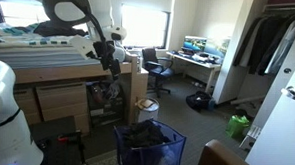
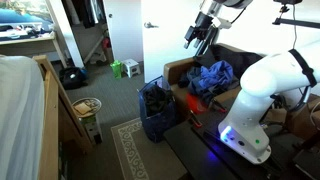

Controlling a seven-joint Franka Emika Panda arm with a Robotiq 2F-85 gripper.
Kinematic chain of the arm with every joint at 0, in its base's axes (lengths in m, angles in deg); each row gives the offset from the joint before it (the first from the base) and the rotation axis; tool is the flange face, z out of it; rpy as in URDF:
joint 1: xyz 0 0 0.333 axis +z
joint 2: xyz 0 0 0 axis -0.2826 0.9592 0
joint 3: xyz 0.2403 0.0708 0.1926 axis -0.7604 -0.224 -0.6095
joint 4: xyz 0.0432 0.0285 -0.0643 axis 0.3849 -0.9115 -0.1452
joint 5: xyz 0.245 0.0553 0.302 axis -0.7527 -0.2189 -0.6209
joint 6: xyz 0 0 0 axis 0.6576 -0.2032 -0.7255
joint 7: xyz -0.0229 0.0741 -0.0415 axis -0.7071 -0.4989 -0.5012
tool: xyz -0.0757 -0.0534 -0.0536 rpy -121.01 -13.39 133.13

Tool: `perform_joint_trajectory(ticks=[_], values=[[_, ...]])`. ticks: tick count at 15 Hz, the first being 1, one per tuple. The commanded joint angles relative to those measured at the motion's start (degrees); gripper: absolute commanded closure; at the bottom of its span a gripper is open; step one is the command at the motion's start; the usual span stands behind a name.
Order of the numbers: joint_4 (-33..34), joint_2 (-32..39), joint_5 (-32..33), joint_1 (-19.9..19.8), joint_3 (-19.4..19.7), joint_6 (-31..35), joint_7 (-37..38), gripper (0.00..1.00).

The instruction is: Put the blue blanket on the chair in the laundry hamper

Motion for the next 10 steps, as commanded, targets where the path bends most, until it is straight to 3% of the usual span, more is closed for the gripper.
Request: perform_joint_trajectory(ticks=[1, 7, 10], values=[[0.2, 0.1, -0.4, -0.5, -0.4, -0.2, -0.3, 0.00], [0.2, 0.1, -0.4, -0.5, -0.4, -0.2, -0.3, 0.00], [0.9, 1.6, -4.0, -0.7, 0.9, 1.9, 2.8, 0.00]])
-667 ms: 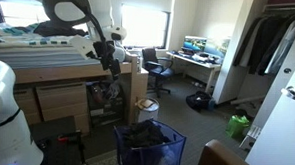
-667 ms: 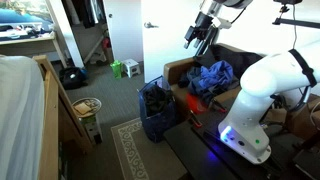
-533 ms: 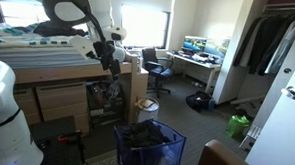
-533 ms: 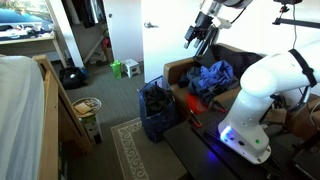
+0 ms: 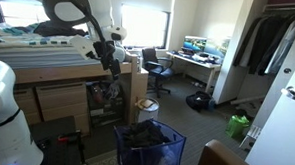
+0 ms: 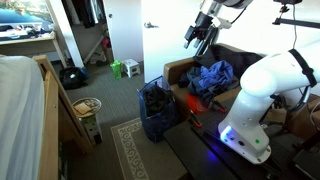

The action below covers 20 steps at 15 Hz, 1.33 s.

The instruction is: Put the blue blanket on the chair in the laundry hamper

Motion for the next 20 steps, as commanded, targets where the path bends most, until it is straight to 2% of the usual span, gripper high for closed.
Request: perform_joint_trajectory(ticks=[1, 10, 11, 15, 20], values=[[1.0, 2.1, -5.5, -0.8, 1.4, 2.6, 3.7, 0.00], [2.1, 8.6, -23.7, -2.3, 6.4, 6.6, 10.0, 0.00], [1.3, 6.5, -21.2, -3.1, 5.3, 4.8, 7.4, 0.00], [1.4, 8.3, -23.4, -3.4, 5.6, 5.6, 8.0, 0.00], [4.2, 14.1, -30.4, -5.3, 6.4, 15.0, 13.9, 0.00]])
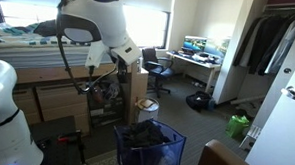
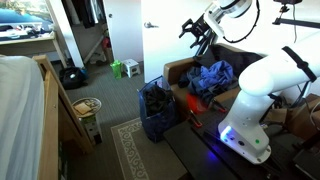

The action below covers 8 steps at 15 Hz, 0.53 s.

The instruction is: Put the blue blanket on the chair in the laundry hamper

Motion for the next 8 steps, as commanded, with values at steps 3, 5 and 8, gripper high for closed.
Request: perform_joint_trajectory(ticks=[3, 5, 8], values=[[3.8, 8.7, -8.4, -3.0, -0.4, 12.5, 3.1, 0.00], [4.6, 11.9, -11.7, -3.5, -0.3, 18.2, 3.4, 0.00], [5.6, 17.5, -17.3, -2.2, 1.7, 26.9, 3.3, 0.00]])
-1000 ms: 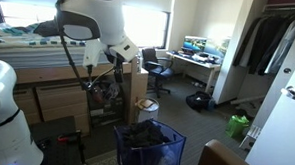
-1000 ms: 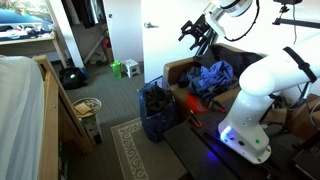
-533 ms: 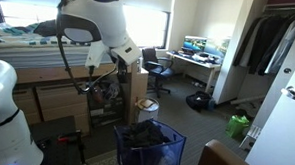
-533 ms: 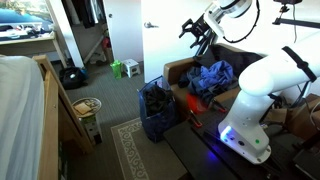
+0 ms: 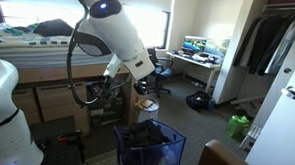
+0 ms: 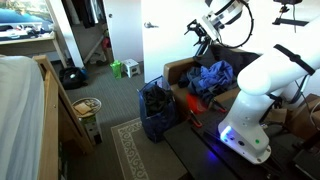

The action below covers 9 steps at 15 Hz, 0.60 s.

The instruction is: Put the blue blanket on the chair in the laundry hamper

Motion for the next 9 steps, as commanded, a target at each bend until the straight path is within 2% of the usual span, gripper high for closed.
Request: perform_joint_trajectory(ticks=[1, 9], values=[[2.6, 7.7, -6.5, 1.1, 1.4, 10.1, 0.5, 0.00], [5.9, 23.2, -17.9, 1.2, 2.8, 32.4, 2.6, 0.00]])
